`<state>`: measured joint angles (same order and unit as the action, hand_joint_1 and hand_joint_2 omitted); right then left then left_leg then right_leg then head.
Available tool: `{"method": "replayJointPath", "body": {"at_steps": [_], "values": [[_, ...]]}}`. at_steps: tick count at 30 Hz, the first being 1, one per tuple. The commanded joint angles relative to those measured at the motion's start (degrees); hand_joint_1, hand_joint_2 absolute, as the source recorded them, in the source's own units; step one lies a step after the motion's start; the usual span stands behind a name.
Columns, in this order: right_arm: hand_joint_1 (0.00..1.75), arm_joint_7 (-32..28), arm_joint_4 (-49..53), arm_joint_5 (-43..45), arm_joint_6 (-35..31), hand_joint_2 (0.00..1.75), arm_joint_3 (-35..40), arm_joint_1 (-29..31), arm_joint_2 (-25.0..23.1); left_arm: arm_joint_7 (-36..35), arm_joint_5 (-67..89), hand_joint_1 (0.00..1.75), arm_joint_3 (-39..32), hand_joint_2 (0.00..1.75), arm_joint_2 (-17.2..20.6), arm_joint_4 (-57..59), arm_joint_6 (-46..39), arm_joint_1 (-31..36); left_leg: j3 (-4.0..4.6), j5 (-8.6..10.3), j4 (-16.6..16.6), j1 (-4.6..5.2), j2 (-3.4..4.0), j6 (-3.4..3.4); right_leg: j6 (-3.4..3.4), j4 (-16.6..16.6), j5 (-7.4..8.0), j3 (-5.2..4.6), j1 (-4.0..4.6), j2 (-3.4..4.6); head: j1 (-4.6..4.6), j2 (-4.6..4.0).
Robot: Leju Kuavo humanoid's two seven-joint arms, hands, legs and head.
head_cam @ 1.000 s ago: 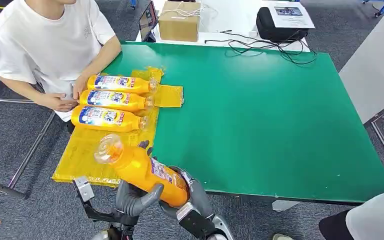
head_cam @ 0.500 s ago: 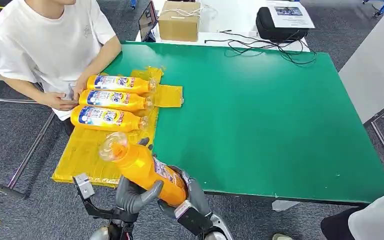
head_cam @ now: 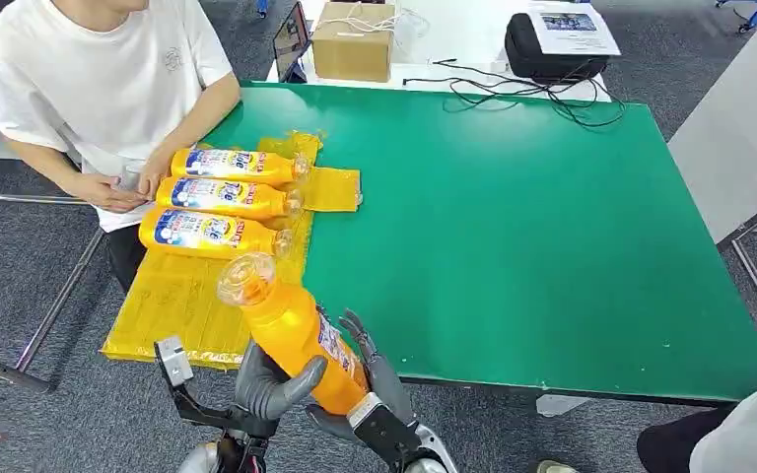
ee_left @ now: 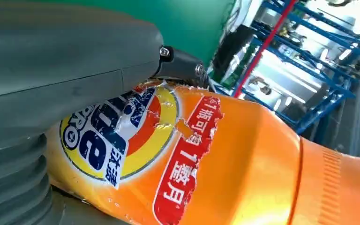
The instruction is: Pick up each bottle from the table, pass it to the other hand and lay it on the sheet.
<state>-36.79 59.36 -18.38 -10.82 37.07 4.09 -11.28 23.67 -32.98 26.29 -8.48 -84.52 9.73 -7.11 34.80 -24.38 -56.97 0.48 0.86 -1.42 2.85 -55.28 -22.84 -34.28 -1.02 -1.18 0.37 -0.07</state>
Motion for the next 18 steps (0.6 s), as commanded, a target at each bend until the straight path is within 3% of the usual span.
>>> {"method": "replayJointPath", "body": {"at_steps": [1, 4, 10, 13, 14, 18], "values": [[0.00, -0.80, 1.09, 1.28, -2.71, 0.00, -1.01, 0.95, -0.25, -1.22, -1.35, 1.75, -0.17, 1.75, 0.45, 3.50, 1.97, 2.42, -0.14, -0.03, 0.03, -0.05, -0.06, 0.07, -0.08, 0.03, -0.03, 0.15, 0.04, 0.04, 0.00, 0.00], [0.00, -1.11, 3.71, 0.52, -9.40, 0.00, -4.78, 0.00, -0.79, 0.48, 5.78, 1.75, -2.06, 1.75, -0.08, 2.67, -3.54, 2.62, -0.21, -0.08, 0.00, -0.09, -0.09, 0.11, -0.12, 0.02, -0.08, 0.23, 0.07, 0.05, 0.00, 0.00], [0.00, -3.21, 12.00, 7.56, -18.08, 0.00, -16.30, -1.91, -1.54, 4.58, 21.95, 1.75, -8.99, 1.75, 0.29, 3.04, -14.25, 6.52, -0.26, -0.10, -0.07, -0.15, -0.24, 0.16, -0.18, -0.04, -0.14, 0.32, 0.13, -0.05, -0.02, 0.00], [0.00, -3.21, 16.91, 11.31, -22.78, 0.00, -19.55, -2.42, -1.06, 7.56, 34.13, 1.75, -10.82, 1.75, 1.09, 3.61, -24.07, 7.94, -0.06, 0.03, -0.01, -0.04, -0.20, 0.09, -0.09, -0.03, -0.03, 0.07, 0.03, -0.10, 0.00, 0.00], [0.00, -3.21, 20.36, 12.40, -25.62, 0.00, -21.22, -2.87, -0.71, 8.42, 44.56, 1.75, -11.50, 1.75, 1.71, 4.80, -31.48, 9.02, -0.12, -0.01, -0.04, -0.06, -0.24, 0.11, -0.12, -0.06, -0.08, 0.16, 0.04, -0.10, -0.02, 0.00], [0.00, -3.21, 20.36, 12.40, -25.62, 0.00, -21.22, -2.87, -0.71, 8.42, 44.56, 1.75, -11.50, 1.75, 1.71, 4.80, -31.48, 9.02, -0.22, -0.04, 0.00, -0.08, -0.17, 0.10, -0.11, 0.01, -0.06, 0.25, 0.07, -0.03, 0.00, 0.00]]}}
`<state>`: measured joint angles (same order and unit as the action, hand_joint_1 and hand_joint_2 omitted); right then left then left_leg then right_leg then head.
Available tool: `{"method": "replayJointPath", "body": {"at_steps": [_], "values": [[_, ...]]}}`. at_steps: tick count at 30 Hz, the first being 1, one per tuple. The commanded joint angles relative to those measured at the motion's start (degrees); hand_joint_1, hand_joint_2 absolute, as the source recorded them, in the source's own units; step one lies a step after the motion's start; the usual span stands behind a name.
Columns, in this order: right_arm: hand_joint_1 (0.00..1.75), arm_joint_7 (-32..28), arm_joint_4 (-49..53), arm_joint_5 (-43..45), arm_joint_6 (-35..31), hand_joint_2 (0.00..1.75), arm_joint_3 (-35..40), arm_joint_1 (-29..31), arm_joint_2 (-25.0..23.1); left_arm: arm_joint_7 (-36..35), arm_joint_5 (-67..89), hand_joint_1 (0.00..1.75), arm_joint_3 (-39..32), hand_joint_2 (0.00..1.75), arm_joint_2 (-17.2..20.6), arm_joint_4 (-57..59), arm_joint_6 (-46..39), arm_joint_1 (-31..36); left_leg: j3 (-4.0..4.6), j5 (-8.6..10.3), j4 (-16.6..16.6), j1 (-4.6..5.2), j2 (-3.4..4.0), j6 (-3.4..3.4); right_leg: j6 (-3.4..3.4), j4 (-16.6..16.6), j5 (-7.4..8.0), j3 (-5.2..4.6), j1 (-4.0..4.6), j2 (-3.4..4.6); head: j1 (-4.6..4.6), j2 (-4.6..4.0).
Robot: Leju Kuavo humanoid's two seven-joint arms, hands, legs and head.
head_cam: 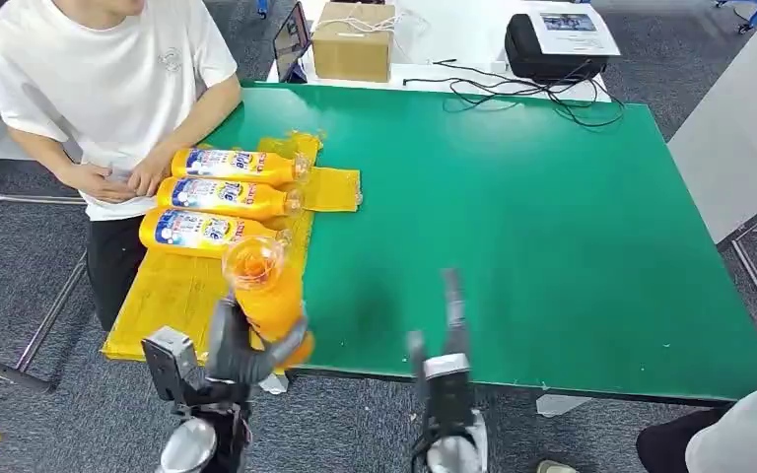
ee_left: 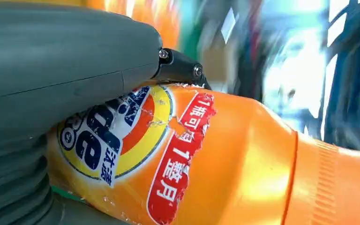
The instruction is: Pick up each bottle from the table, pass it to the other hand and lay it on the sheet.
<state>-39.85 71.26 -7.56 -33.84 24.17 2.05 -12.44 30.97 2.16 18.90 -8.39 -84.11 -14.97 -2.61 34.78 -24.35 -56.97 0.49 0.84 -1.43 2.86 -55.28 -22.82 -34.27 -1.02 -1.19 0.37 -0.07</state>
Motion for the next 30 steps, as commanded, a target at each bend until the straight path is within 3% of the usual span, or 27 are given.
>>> {"method": "replayJointPath", "body": {"at_steps": [1, 4, 7, 9, 12, 16, 20, 30], "values": [[0.00, -0.15, 8.46, 1.58, -2.60, 0.00, -8.32, -0.84, 0.45, 1.11, 9.42, 1.75, -4.11, 1.75, 1.63, 4.38, -6.78, 4.52, -0.29, -0.11, 0.01, -0.11, -0.17, 0.13, -0.14, 0.02, -0.13, 0.34, 0.09, -0.02, -0.02, 0.00], [0.00, -0.15, 14.49, 4.73, -5.72, 0.00, -13.24, -1.97, -0.43, -1.18, 21.26, 1.75, -4.90, 1.75, 1.74, 7.90, -12.75, 6.41, -0.11, -0.02, 0.01, -0.03, -0.18, 0.08, -0.08, -0.01, -0.08, 0.15, 0.01, -0.08, -0.02, 0.00], [0.00, -0.15, 13.74, 6.40, -1.82, 0.00, -17.99, -1.41, -1.57, -5.23, 37.93, 1.75, -3.94, 1.75, 3.31, 14.22, -17.39, 9.26, -0.15, 0.00, 0.05, -0.03, -0.23, 0.08, -0.09, 0.04, -0.06, 0.20, 0.02, -0.15, -0.02, 0.00], [0.00, -0.15, 11.33, 6.05, 0.79, 0.00, -18.47, -0.13, -2.39, -7.37, 42.46, 1.75, -4.06, 1.75, 3.84, 20.96, -15.82, 12.33, -0.44, -0.10, 0.02, -0.15, -0.30, 0.17, -0.19, 0.05, -0.15, 0.54, 0.12, -0.13, -0.02, 0.00], [0.00, -0.15, 8.02, 5.52, 3.46, 0.00, -16.81, 1.02, -3.43, -13.09, 48.91, 1.75, -4.62, 1.75, 4.22, 34.86, -12.81, 19.71, -0.15, 0.05, 0.09, -0.01, -0.12, 0.07, -0.08, 0.05, 0.00, 0.18, 0.00, -0.06, -0.02, 0.00], [0.00, -0.15, 7.82, 5.40, 3.46, 0.00, -16.70, 1.08, -3.56, -13.25, 49.62, 1.75, -4.36, 1.75, 4.36, 36.01, -12.55, 20.45, -0.20, 0.07, 0.06, -0.07, -0.12, 0.09, -0.10, 0.06, 0.00, 0.24, 0.06, -0.04, 0.02, 0.00], [0.00, -0.15, 3.78, 6.06, 6.43, 0.00, -15.31, 2.25, -4.08, -14.43, 50.37, 1.75, -6.15, 1.75, 4.80, 46.73, -9.93, 26.47, -0.30, 0.03, 0.04, -0.14, -0.13, 0.14, -0.13, 0.04, -0.02, 0.35, 0.13, -0.03, 0.00, 0.00], [0.00, -0.15, 1.34, 8.62, 9.79, 0.00, -18.07, 2.62, -4.96, -16.89, 54.08, 1.75, -6.61, 1.75, 5.24, 57.33, -11.79, 31.36, -0.36, 0.03, 0.05, -0.14, -0.01, 0.16, -0.15, 0.04, 0.02, 0.40, 0.12, 0.10, 0.00, 0.00]]}}
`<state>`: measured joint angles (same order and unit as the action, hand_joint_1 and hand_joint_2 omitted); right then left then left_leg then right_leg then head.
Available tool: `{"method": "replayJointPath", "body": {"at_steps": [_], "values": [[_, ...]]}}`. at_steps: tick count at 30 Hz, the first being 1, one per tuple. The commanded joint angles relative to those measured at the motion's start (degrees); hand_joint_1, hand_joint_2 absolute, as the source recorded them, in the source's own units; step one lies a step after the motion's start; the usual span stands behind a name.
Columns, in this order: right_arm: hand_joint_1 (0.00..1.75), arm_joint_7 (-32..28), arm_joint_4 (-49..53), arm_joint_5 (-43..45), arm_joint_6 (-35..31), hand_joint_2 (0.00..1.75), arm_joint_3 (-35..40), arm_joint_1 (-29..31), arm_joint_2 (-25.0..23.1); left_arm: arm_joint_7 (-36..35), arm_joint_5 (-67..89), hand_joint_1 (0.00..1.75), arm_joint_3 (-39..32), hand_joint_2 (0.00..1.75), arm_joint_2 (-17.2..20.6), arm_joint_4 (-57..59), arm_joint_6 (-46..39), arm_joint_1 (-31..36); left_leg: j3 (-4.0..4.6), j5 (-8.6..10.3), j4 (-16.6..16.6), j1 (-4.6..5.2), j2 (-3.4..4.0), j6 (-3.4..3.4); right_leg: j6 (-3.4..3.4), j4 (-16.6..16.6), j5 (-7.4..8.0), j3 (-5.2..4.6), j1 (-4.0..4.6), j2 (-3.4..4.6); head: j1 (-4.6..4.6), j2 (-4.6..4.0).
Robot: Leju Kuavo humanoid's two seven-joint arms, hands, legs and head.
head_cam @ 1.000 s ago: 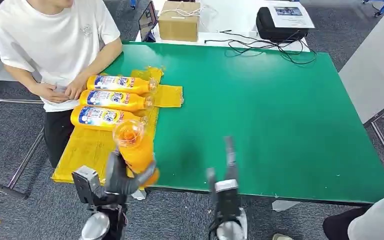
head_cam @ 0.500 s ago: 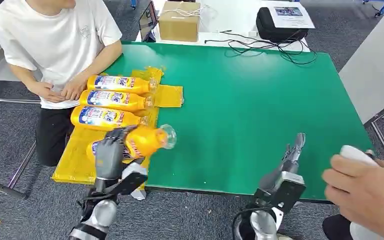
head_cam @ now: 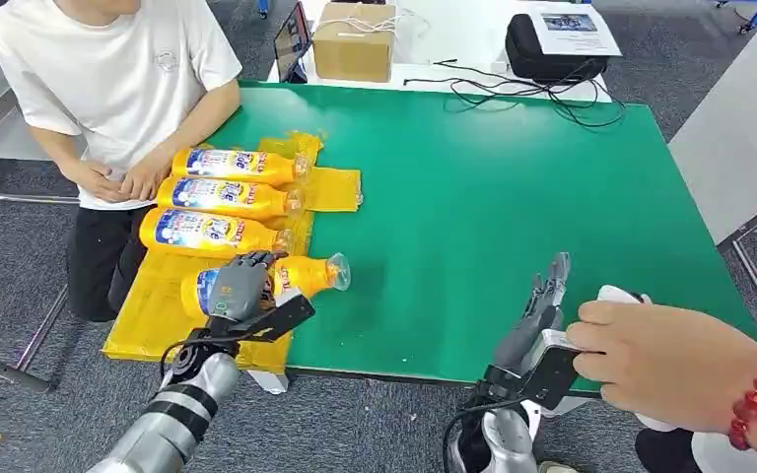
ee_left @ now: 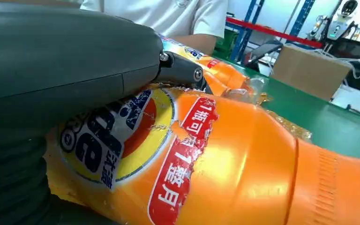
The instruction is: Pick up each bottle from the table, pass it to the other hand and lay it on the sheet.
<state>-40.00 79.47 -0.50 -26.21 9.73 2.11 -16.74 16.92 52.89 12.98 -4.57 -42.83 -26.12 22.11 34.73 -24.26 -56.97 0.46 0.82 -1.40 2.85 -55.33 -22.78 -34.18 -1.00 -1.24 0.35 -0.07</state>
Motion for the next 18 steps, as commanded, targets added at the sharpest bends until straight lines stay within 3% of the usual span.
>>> {"method": "replayJointPath", "body": {"at_steps": [1, 3, 4, 5, 6, 14, 15, 18], "values": [[0.00, 0.00, -6.87, 1.57, 2.15, 0.00, -3.62, 2.57, -0.66, -2.83, 3.34, 1.75, -0.68, 1.75, 1.42, 16.06, -0.64, 6.64, -0.26, -0.04, 0.05, -0.09, 0.03, 0.10, -0.11, 0.07, -0.01, 0.24, 0.08, 0.13, 0.02, 0.00], [0.00, 0.00, -7.00, 1.35, 2.41, 0.00, -3.84, 2.78, -0.85, -4.69, 4.61, 1.75, -0.19, 1.75, 1.70, 18.14, 1.52, 7.71, -0.34, -0.08, 0.05, -0.11, 0.08, 0.12, -0.13, 0.08, -0.02, 0.30, 0.09, 0.23, 0.00, 0.00], [0.00, 0.00, -7.33, 1.23, 2.60, 0.00, -4.03, 2.99, -0.95, -6.28, 6.40, 1.61, 0.84, 1.75, 1.93, 19.05, 2.41, 8.24, -0.29, -0.04, 0.06, -0.07, 0.08, 0.09, -0.09, 0.06, 0.00, 0.24, 0.06, 0.18, 0.02, 0.00], [0.00, 0.00, -8.32, 1.54, 3.27, 0.00, -4.28, 3.43, -1.08, -7.81, 8.90, 0.59, 2.50, 1.75, 2.45, 20.13, 4.28, 8.94, -0.31, -0.04, 0.04, -0.07, 0.05, 0.09, -0.09, 0.04, -0.01, 0.26, 0.06, 0.15, 0.00, 0.00], [0.00, 0.00, -8.84, 1.48, 3.18, 0.00, -4.33, 3.66, -1.11, -8.31, 9.03, 0.16, 2.41, 1.75, 2.54, 20.58, 5.37, 9.13, -0.42, -0.07, 0.04, -0.11, 0.05, 0.13, -0.14, 0.05, -0.03, 0.36, 0.10, 0.20, 0.00, 0.00], [0.00, 0.00, -9.13, 1.45, 3.14, 0.00, -4.39, 3.76, -1.17, -8.47, 9.01, 0.16, 2.31, 1.75, 2.54, 20.80, 6.06, 9.28, -0.55, -0.06, 0.04, -0.13, 0.08, 0.13, -0.16, 0.05, -0.04, 0.52, 0.10, 0.24, 0.02, 0.00], [0.00, 0.00, -9.78, 1.64, 3.40, 0.00, -4.53, 3.91, -1.19, -8.47, 8.92, 0.00, 2.30, 1.75, 2.40, 21.20, 7.50, 9.40, -0.56, -0.05, 0.06, -0.10, 0.09, 0.12, -0.15, 0.06, -0.03, 0.53, 0.08, 0.24, 0.02, 0.00], [0.00, 0.00, -9.76, 1.88, 3.48, 0.00, -5.66, 3.51, -1.44, -6.79, 5.11, 0.00, -0.38, 1.75, 1.87, 20.16, 17.65, 9.19, -0.56, -0.03, 0.06, -0.08, 0.09, 0.09, -0.12, 0.04, -0.02, 0.53, 0.06, 0.22, 0.02, 0.00]]}}
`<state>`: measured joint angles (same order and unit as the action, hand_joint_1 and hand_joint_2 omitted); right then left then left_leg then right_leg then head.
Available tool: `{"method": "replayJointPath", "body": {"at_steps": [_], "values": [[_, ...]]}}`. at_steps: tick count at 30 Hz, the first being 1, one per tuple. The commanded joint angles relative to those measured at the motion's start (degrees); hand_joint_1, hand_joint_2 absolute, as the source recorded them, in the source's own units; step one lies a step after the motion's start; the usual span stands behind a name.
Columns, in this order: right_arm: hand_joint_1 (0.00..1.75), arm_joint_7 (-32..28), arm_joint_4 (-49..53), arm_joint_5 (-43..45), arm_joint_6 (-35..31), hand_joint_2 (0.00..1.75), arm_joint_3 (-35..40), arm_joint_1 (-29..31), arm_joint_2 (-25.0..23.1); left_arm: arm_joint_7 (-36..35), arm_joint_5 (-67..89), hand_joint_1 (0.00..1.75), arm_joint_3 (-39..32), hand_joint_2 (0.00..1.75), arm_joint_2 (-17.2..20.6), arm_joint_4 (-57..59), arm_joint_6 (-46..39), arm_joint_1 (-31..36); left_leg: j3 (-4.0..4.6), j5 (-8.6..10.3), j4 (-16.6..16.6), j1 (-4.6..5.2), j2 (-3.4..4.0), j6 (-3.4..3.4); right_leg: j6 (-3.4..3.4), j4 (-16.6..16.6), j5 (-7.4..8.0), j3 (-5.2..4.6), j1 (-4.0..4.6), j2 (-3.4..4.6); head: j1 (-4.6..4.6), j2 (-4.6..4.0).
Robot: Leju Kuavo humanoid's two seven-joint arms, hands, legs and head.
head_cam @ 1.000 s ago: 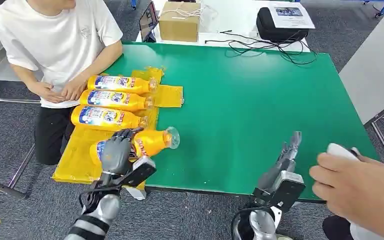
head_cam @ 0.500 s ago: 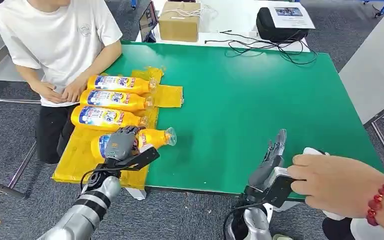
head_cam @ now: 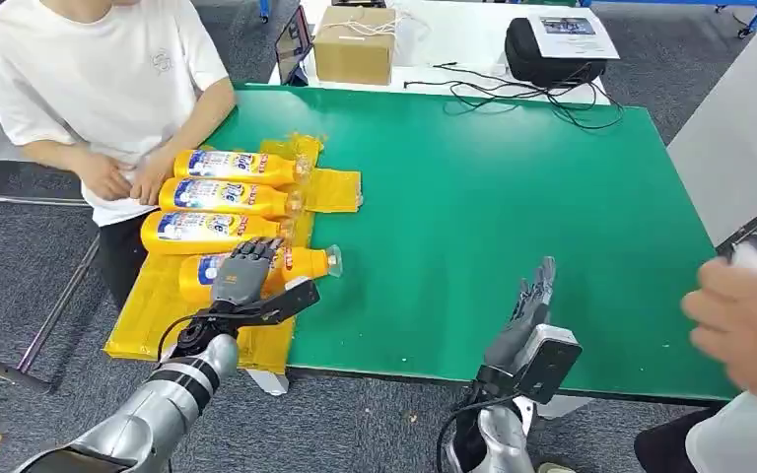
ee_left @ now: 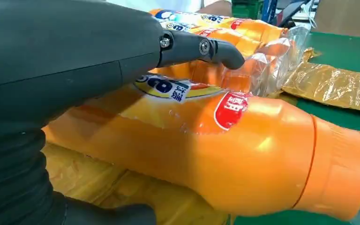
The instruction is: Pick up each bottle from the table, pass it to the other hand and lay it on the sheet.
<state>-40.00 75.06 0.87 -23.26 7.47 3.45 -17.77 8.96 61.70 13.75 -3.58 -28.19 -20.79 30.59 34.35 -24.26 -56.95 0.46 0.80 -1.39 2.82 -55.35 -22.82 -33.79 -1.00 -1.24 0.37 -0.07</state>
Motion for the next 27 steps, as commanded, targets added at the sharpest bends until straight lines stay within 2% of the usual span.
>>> {"method": "replayJointPath", "body": {"at_steps": [1, 5, 6, 8, 12, 15, 17, 18, 19, 20, 22, 27], "values": [[0.00, 0.00, -5.11, 0.73, 0.69, 0.00, -3.85, 2.01, -0.52, 2.14, -4.94, 0.00, -1.47, 1.75, 1.01, 4.41, 15.24, 0.15, -0.21, -0.05, 0.03, -0.12, 0.11, 0.12, -0.13, 0.07, 0.03, 0.16, 0.10, 0.26, -0.02, 0.00], [0.00, 0.00, -4.87, 0.91, 0.68, 0.00, -4.31, 1.38, -0.64, 10.12, -13.43, 0.00, -4.66, 1.75, -0.28, -3.30, 19.85, -2.85, -0.42, -0.03, 0.07, -0.03, 0.03, 0.08, -0.08, 0.07, 0.00, 0.40, 0.02, 0.13, -0.02, 0.00], [0.00, 0.00, -4.47, 0.90, 0.93, 0.00, -4.19, 0.86, -0.59, 12.21, -18.27, 0.00, -4.85, 1.75, -0.45, -9.74, 22.03, -5.45, -0.51, -0.04, 0.12, -0.07, 0.11, 0.11, -0.12, 0.12, 0.02, 0.46, 0.05, 0.25, -0.04, 0.00], [0.00, 0.00, -4.47, 0.90, 0.93, 0.00, -4.19, 0.86, -0.59, 12.21, -18.27, 0.00, -4.85, 1.75, -0.45, -9.74, 22.03, -5.45, -0.57, -0.04, 0.09, -0.07, -0.04, 0.10, -0.11, 0.12, -0.02, 0.58, 0.05, 0.10, 0.00, 0.00], [0.00, 0.00, -4.45, 0.61, 1.11, 0.00, -3.91, -0.21, -0.61, 14.79, -25.84, 0.00, -4.03, 1.75, -1.72, -26.70, 18.82, -12.11, -0.52, -0.06, 0.05, -0.06, 0.01, 0.07, -0.11, 0.09, -0.05, 0.53, 0.04, 0.09, 0.02, 0.00], [0.00, 0.00, -0.44, -1.74, 0.15, 0.00, -1.85, -2.32, -0.13, 16.86, -38.42, 0.00, -3.76, 1.75, -3.46, -38.02, 20.68, -16.81, -0.41, -0.07, 0.00, -0.05, -0.04, 0.06, -0.09, 0.05, -0.07, 0.41, 0.04, 0.01, 0.00, 0.00], [0.00, 0.00, 5.90, -5.19, -9.19, 0.00, 2.70, -4.48, 0.75, 18.41, -49.03, 0.00, -2.32, 1.75, -5.10, -47.14, 20.79, -19.73, -0.21, -0.14, -0.12, -0.06, -0.13, 0.09, -0.12, -0.06, -0.16, 0.18, 0.05, -0.06, -0.02, 0.00], [0.00, 0.00, 6.24, -5.20, -11.25, 0.00, 5.56, -4.60, 1.93, 19.24, -52.89, 0.00, -1.77, 1.75, -5.79, -50.24, 20.51, -20.74, -0.06, -0.06, -0.09, -0.02, -0.10, 0.05, -0.08, -0.03, -0.09, 0.05, 0.02, -0.10, 0.02, 0.00], [0.00, 0.00, 6.22, -5.47, -14.34, 1.75, 8.52, -4.25, 3.22, 17.96, -56.59, 0.00, -0.37, 1.75, -5.76, -52.62, 20.97, -21.38, -0.08, -0.26, -0.27, -0.11, -0.16, 0.11, -0.15, -0.15, -0.27, 0.08, 0.10, -0.06, 0.00, 0.00], [0.00, 0.00, 6.64, -5.60, -16.26, 0.00, 11.34, -3.98, 4.50, 18.39, -60.18, 0.00, 0.39, 1.75, -5.85, -54.36, 20.90, -21.93, 0.04, -0.18, -0.17, -0.06, -0.08, 0.08, -0.11, -0.08, -0.17, -0.04, 0.05, 0.00, 0.00, 0.00], [0.00, 0.00, 8.46, -8.62, -16.74, 0.00, 12.03, -4.80, 4.09, 17.98, -65.29, 0.00, 1.91, 1.75, -5.77, -56.52, 21.88, -23.32, 0.04, -0.26, -0.19, -0.11, 0.09, 0.10, -0.12, -0.07, -0.17, -0.06, 0.10, 0.19, -0.02, 0.00], [0.00, 0.00, 4.31, -7.64, -15.99, 0.00, 13.53, -5.09, 3.45, 19.03, -70.35, 0.00, 3.62, 1.75, -6.04, -58.70, 22.53, -26.90, 0.03, -0.25, -0.08, -0.11, 0.02, 0.14, -0.15, 0.01, -0.14, -0.07, 0.10, 0.12, -0.02, 0.00]]}}
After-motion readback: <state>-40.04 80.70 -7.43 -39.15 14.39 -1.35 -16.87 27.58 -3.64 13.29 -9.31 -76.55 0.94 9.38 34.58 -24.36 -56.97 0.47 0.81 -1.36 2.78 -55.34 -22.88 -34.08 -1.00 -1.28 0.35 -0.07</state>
